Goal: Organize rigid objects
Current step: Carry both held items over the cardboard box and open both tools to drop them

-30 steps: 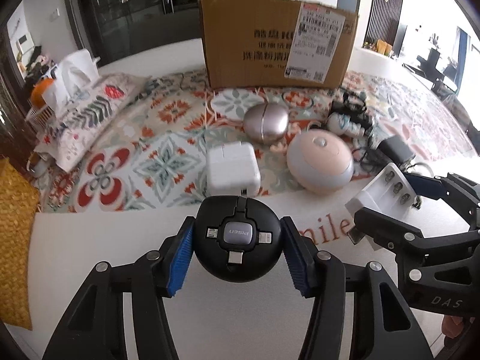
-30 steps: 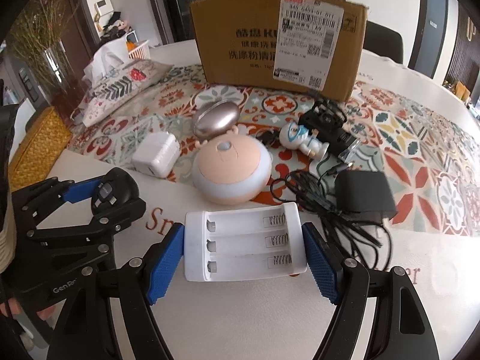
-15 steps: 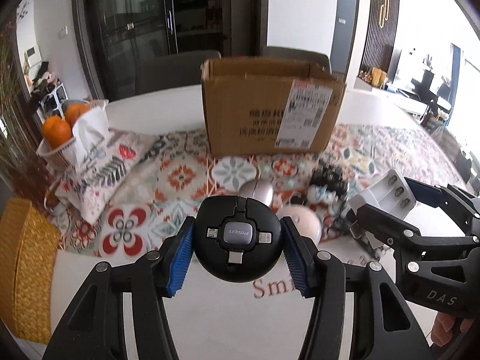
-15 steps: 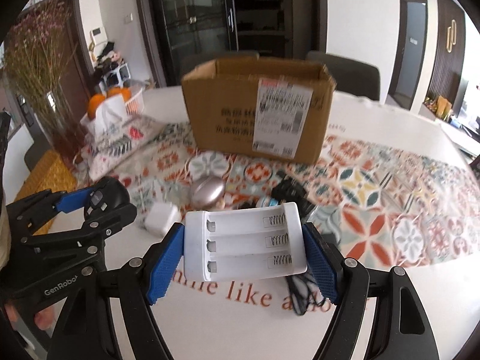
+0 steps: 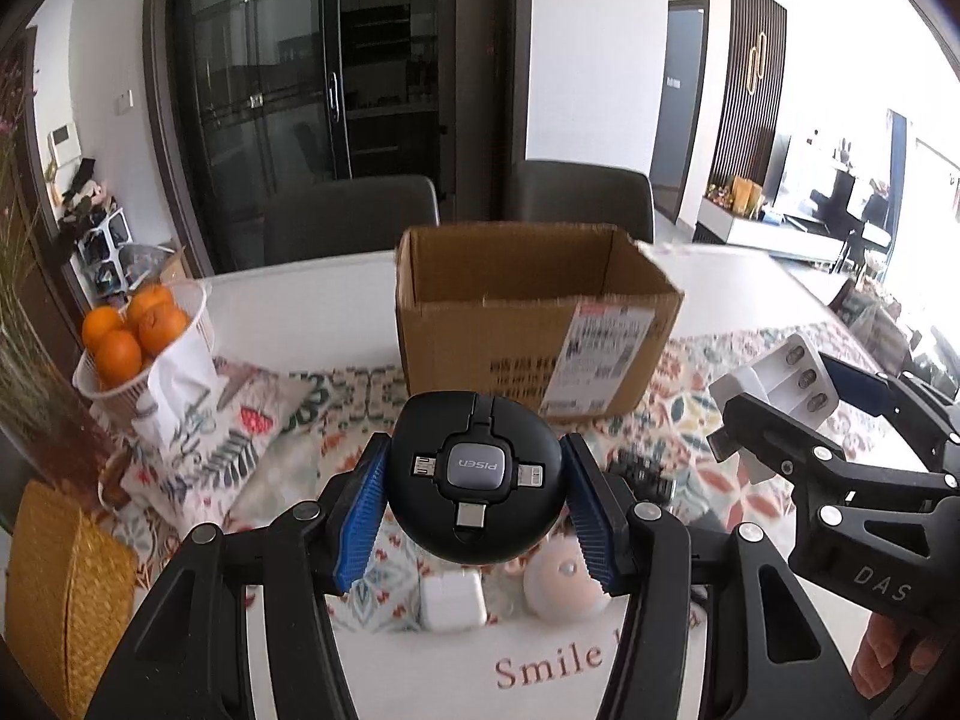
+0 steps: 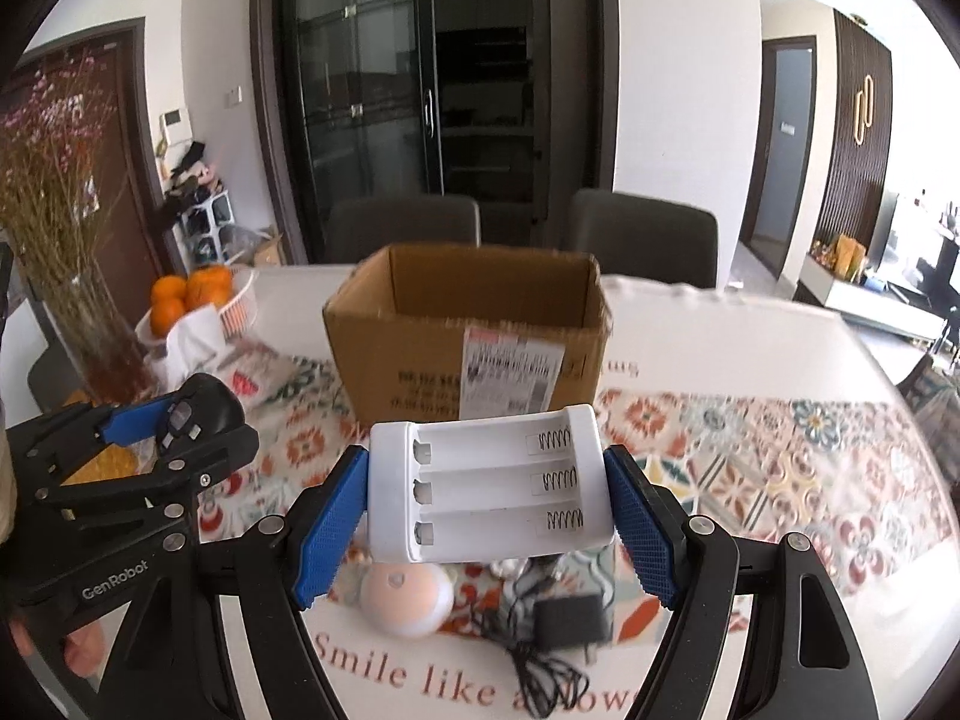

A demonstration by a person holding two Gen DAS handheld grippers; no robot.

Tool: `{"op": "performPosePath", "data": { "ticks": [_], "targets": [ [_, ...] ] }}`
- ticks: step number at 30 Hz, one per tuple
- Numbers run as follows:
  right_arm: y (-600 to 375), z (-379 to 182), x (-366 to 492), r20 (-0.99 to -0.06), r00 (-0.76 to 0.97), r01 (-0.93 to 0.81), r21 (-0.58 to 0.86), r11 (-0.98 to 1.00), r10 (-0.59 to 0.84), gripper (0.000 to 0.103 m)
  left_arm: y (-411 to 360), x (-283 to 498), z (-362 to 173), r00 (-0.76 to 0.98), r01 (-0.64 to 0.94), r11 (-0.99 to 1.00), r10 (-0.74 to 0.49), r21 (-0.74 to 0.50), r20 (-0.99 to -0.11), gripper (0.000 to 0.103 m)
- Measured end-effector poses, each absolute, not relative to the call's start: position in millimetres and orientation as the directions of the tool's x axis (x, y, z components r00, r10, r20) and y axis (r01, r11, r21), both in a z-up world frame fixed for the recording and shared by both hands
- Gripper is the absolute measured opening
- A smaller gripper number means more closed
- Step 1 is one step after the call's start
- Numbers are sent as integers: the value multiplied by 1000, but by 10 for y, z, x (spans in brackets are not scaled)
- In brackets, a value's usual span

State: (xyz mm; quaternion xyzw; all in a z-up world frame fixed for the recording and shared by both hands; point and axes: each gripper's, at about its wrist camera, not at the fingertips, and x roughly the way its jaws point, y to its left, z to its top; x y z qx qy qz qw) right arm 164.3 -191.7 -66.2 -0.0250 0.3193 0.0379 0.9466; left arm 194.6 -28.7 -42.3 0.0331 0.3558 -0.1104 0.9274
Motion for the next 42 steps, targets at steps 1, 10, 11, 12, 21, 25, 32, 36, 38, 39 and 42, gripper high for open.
{"op": "performPosePath", "data": {
  "ticks": [1, 10, 11, 12, 21, 25, 32, 36, 38, 39, 42],
  "targets": [
    [-1924, -630, 1679, -602, 796, -87, -21, 996, 57, 77, -291, 1994, -380, 726, 230, 973, -185, -19, -662, 55],
    [-1966, -382, 2072, -558, 828, -74, -20, 997, 50, 77, -327, 2435, -172, 753, 242, 970, -193, -9, -629, 55],
    [-1977, -358, 2124, -553, 832, -72, -15, 997, 52, 77, -333, 2498, -141, 758, 244, 970, -197, -10, -622, 55],
    [-1986, -335, 2183, -549, 834, -73, -9, 997, 56, 77, -343, 2537, -120, 761, 246, 969, -198, -7, -618, 55],
    [-2068, -235, 2645, -554, 830, -70, 4, 998, 60, 77, -416, 2975, -26, 767, 249, 968, -196, 3, -611, 55],
    [-2109, -222, 2827, -569, 820, -68, 1, 998, 56, 77, -465, 3190, -11, 768, 250, 968, -186, 19, -612, 55],
    [-2189, -298, 3215, -625, 779, -54, 5, 999, 45, 77, -582, 3621, -94, 720, 272, 962, -187, 23, -668, 55],
    [-2225, -387, 3422, -661, 749, -53, 13, 999, 48, 77, -634, 3835, -190, 686, 277, 961, -183, 20, -704, 55],
    [-2253, -435, 3549, -682, 730, -51, 25, 998, 54, 77, -644, 3955, -260, 660, 278, 961, -187, 5, -727, 55],
    [-2261, -465, 3603, -691, 720, -53, 33, 998, 61, 77, -649, 3998, -288, 649, 280, 960, -191, -2, -736, 55],
    [-2255, -573, 3734, -725, 684, -68, 50, 996, 83, 77, -673, 4103, -378, 621, 282, 959, -192, -11, -760, 55]
  ]
}}
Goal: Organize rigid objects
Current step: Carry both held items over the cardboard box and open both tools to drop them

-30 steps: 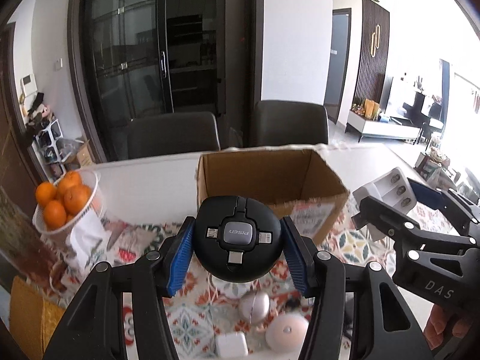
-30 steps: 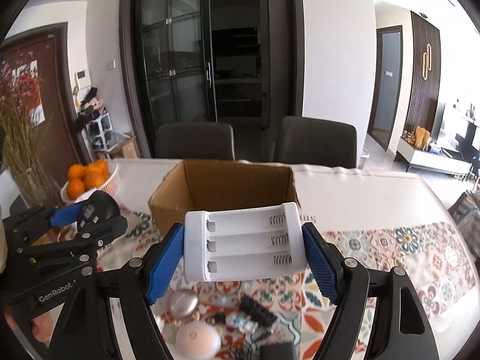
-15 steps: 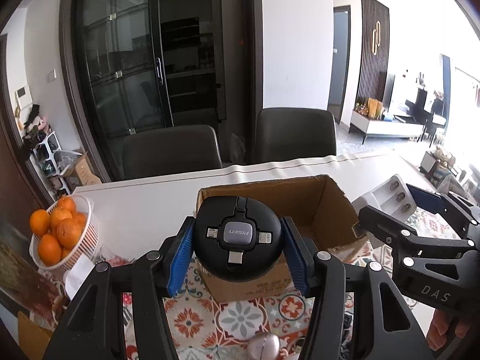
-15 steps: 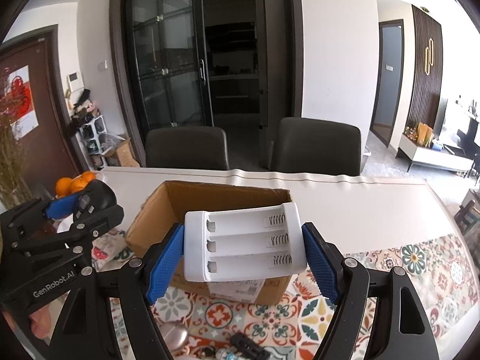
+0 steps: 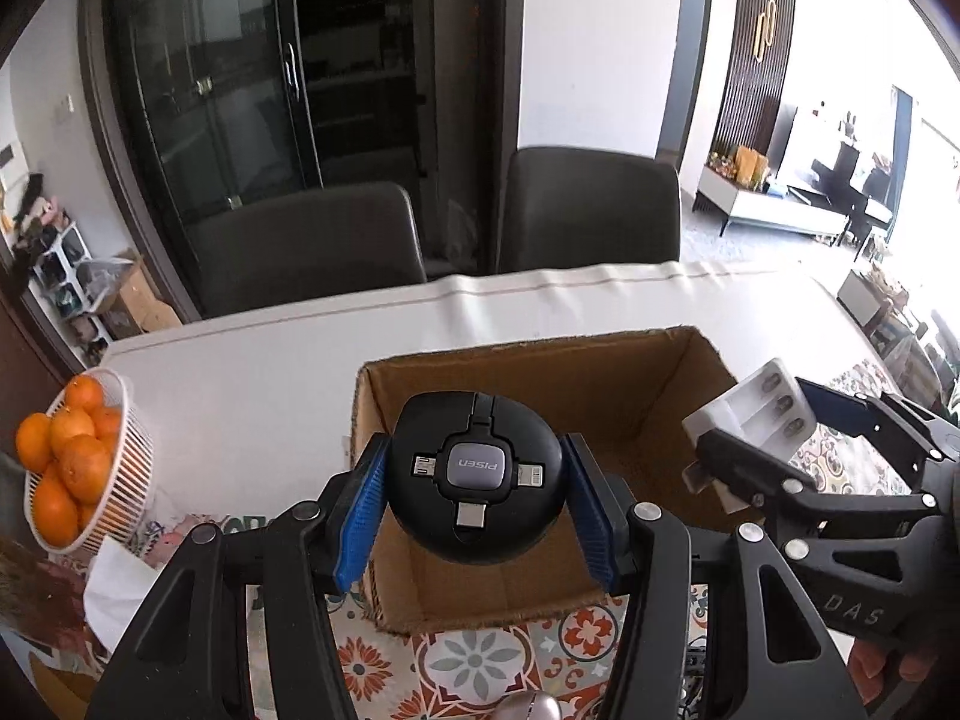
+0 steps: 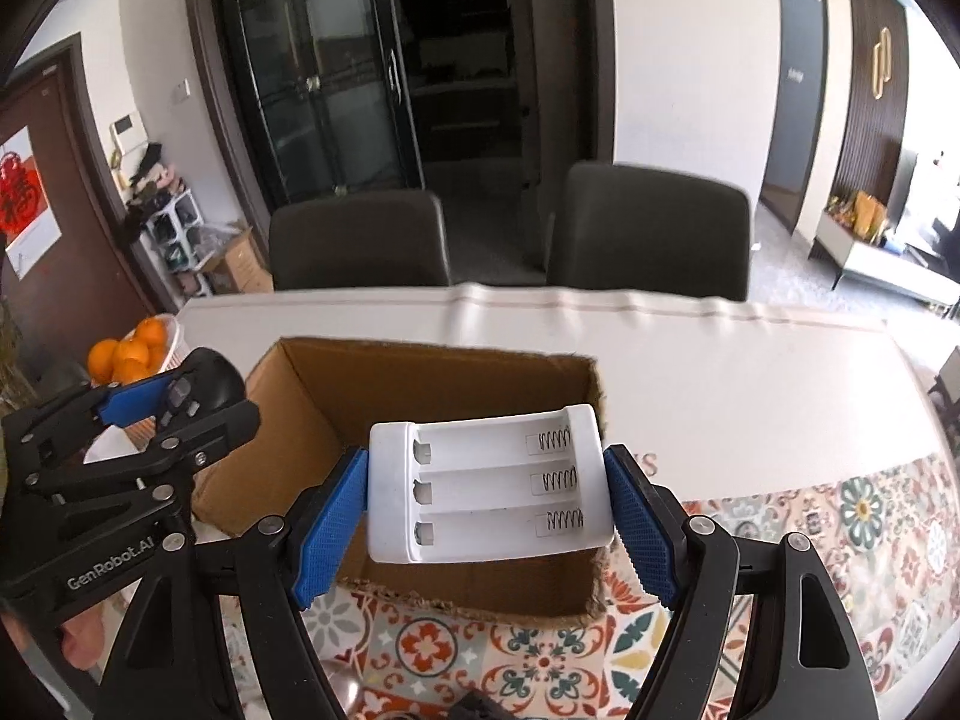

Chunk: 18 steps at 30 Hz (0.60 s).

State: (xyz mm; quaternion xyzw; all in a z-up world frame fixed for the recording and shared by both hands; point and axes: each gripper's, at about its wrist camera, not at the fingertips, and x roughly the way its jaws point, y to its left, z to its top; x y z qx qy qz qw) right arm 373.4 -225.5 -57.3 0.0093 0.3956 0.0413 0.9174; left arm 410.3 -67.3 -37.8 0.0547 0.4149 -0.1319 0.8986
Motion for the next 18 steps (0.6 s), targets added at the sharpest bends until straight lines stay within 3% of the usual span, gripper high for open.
{"op": "performPosePath", "data": {
  "ticks": [9, 13, 18],
  "targets": [
    [-2225, -793, 3926, -769, 631, -94, 50, 994, 98, 77, -696, 4200, -495, 600, 269, 963, -157, 14, -784, 59],
    [-2212, -812, 3949, -774, 626, -96, 46, 994, 96, 78, -639, 4165, -474, 624, 233, 971, -107, 54, -774, 70],
    [-2171, -780, 3917, -765, 641, -76, 5, 997, 52, 91, -554, 4047, -421, 654, 180, 980, -52, 89, -755, 81]
  ]
}}
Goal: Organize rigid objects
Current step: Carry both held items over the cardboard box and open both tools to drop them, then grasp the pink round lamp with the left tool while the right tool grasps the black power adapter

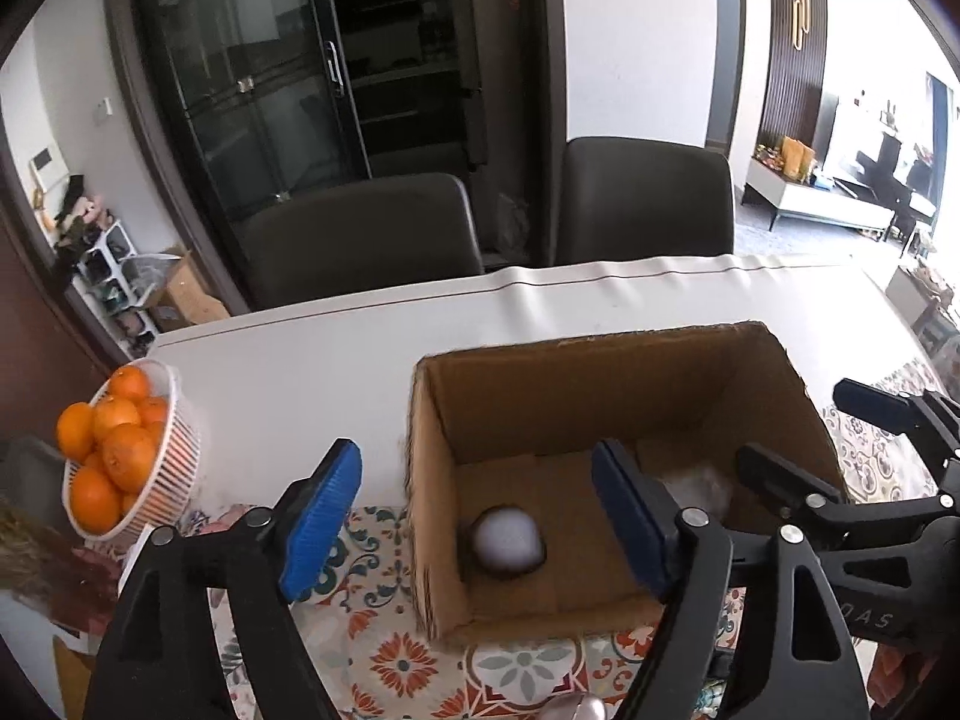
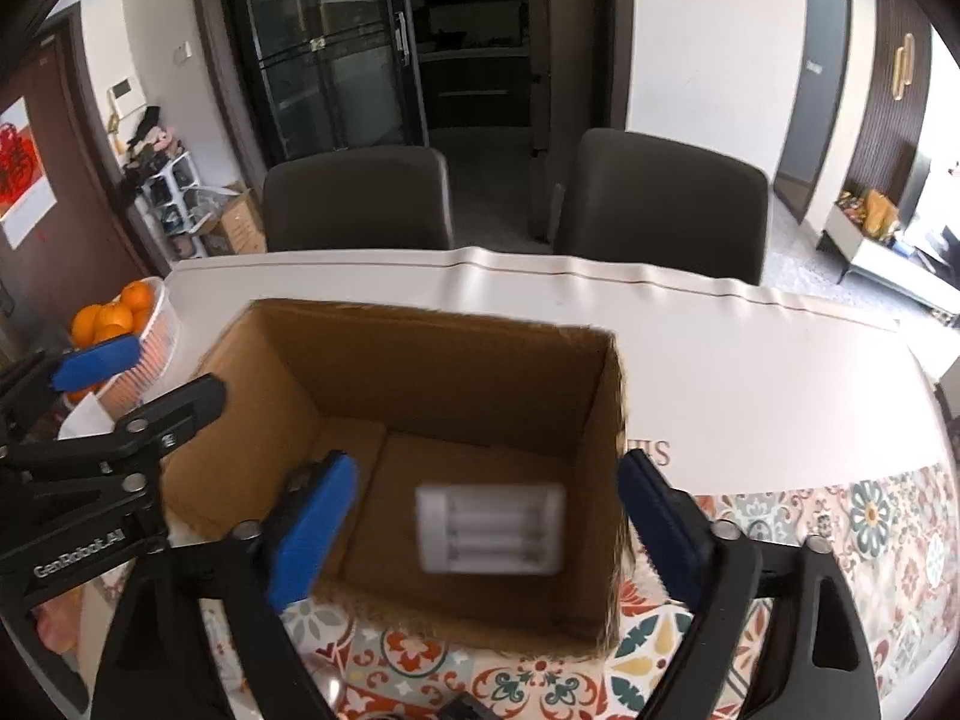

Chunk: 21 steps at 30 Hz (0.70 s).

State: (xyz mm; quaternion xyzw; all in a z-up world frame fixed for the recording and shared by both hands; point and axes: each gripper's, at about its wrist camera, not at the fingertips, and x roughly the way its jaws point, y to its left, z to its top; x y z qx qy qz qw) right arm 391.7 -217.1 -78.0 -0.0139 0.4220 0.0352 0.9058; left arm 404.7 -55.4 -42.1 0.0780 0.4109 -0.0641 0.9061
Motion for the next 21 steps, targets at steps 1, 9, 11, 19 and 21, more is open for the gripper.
{"op": "performPosePath", "data": {
  "ticks": [1, 9, 11, 19, 21],
  "targets": [
    [-2173, -772, 3894, -764, 643, -70, 3, 998, 47, 91, -541, 4017, -416, 657, 174, 980, -46, 93, -753, 82],
    [-2168, -594, 3483, -716, 698, -46, -46, 998, -1, 91, -524, 3629, -244, 711, 161, 980, -32, 118, -702, 91],
    [-2180, -543, 3373, -703, 711, -38, -59, 998, -15, 91, -510, 3504, -204, 722, 153, 981, -27, 122, -691, 92],
    [-2254, -383, 2900, -658, 750, 3, -99, 995, -68, 91, -552, 3058, -94, 767, 140, 976, -2, 164, -642, 95],
    [-2278, -364, 2777, -652, 755, 6, -96, 995, -68, 91, -574, 2952, -70, 772, 143, 976, -4, 167, -636, 96]
  ]
}}
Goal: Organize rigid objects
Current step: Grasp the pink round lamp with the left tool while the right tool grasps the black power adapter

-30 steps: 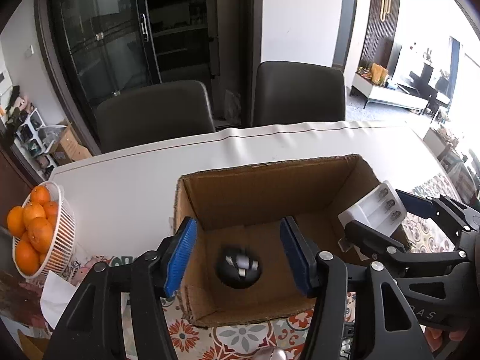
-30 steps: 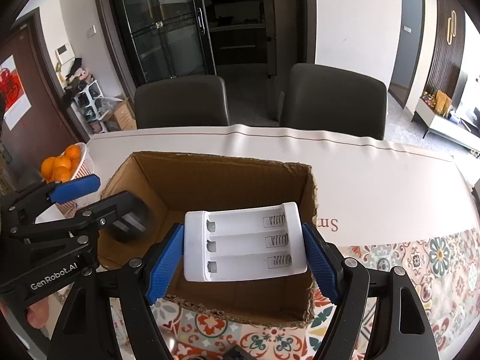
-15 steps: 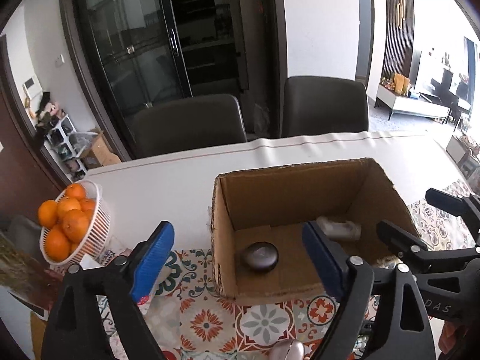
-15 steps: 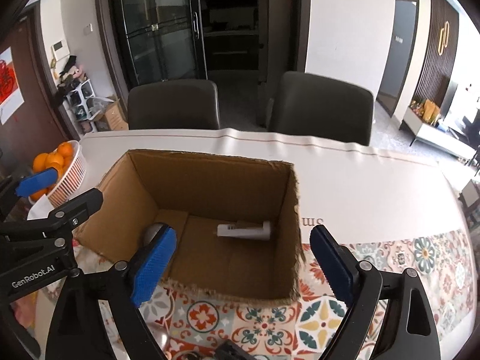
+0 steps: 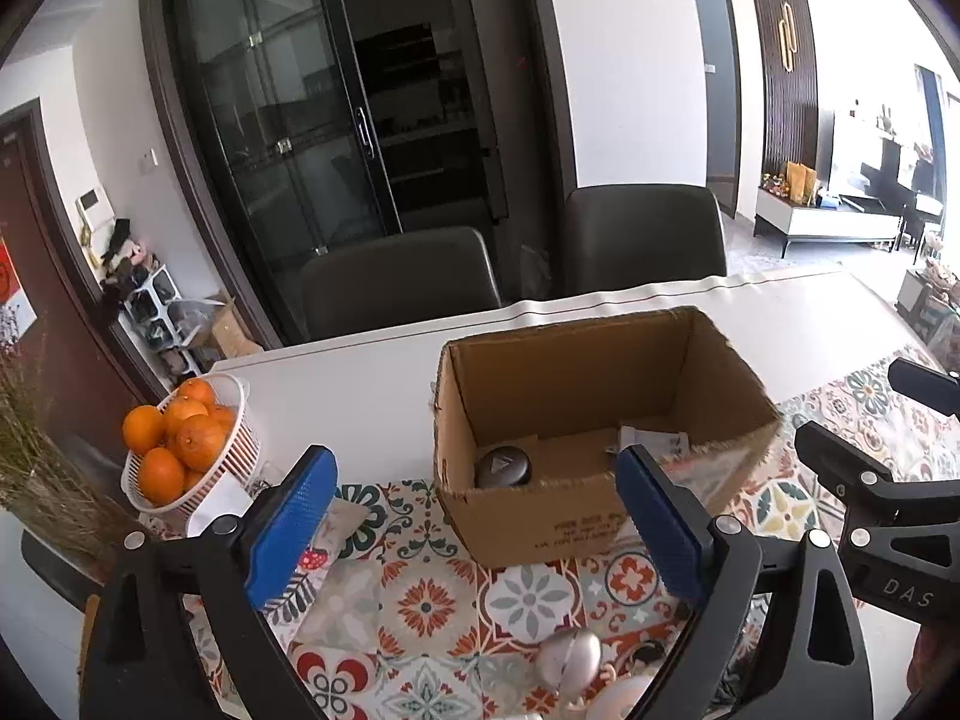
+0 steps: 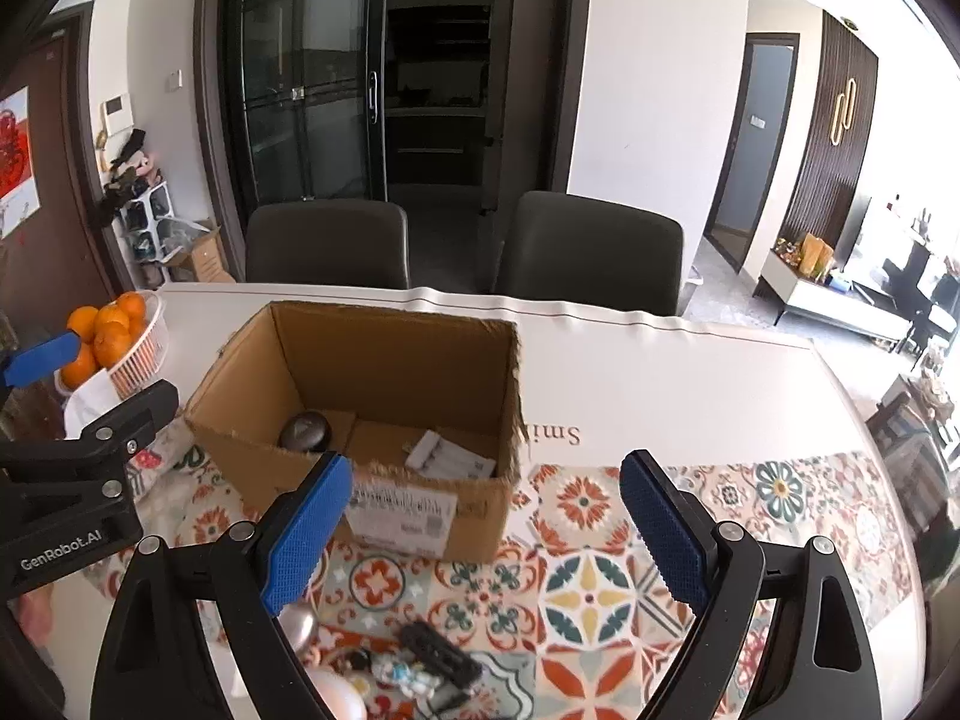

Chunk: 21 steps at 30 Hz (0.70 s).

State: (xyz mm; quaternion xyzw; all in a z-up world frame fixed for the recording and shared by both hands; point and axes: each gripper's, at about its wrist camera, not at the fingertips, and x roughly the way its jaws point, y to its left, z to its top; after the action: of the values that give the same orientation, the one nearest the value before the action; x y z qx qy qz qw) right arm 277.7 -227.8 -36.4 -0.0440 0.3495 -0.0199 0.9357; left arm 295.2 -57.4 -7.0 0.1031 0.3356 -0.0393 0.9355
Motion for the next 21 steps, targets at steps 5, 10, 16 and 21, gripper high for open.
{"op": "performPosePath", "data": {
  "ticks": [5, 10, 16, 21],
  "targets": [
    [-2354, -339, 2535, -644, 763, 14, -69, 998, -55, 91, -623, 2738, -63, 777, 148, 975, -10, 166, -630, 96],
    [-2413, -383, 2356, -648, 760, 16, -66, 998, -55, 91, -660, 2569, -136, 768, 153, 975, -17, 158, -640, 96],
    [-2436, -530, 2190, -670, 740, 14, -76, 997, -61, 91, -709, 2420, -271, 747, 157, 974, -8, 164, -665, 96],
    [-2484, -694, 2078, -697, 716, 11, -56, 998, -47, 91, -744, 2340, -433, 709, 165, 976, -16, 144, -705, 96]
  ]
}}
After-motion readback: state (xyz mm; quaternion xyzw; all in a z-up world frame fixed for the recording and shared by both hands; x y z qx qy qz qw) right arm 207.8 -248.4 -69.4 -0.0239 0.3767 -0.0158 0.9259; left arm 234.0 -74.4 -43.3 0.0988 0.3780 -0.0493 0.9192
